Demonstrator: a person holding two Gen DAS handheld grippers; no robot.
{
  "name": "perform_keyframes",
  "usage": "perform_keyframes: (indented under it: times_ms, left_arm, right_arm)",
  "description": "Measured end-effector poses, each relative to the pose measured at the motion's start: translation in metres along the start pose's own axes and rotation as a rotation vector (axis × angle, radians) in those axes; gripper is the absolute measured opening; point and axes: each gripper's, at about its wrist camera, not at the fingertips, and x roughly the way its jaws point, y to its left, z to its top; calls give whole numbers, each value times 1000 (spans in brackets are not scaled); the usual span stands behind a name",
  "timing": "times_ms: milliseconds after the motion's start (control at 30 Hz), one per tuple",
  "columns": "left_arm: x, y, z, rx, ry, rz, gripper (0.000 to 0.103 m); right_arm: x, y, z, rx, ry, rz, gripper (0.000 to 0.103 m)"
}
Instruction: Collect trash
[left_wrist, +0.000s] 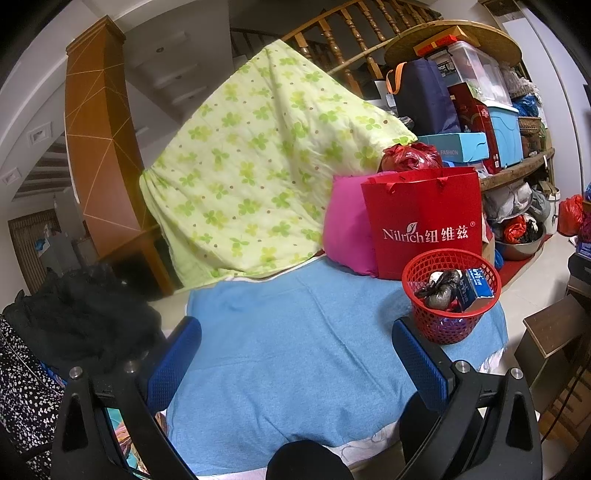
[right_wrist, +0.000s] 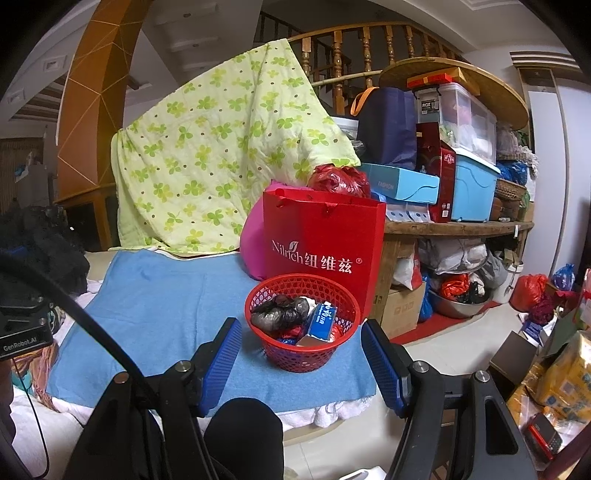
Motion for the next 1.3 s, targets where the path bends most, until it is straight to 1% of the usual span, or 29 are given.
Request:
perform_keyframes:
  times_ms: [933, 1300]
  left_arm:
    - [1, -3, -1, 7, 3, -2, 102]
    - [0, -8, -7, 21, 4, -12, 102]
  right_arm:
    - [4, -4, -2, 3, 6, 9, 71]
    - [4, -3, -2, 2, 7, 8, 71]
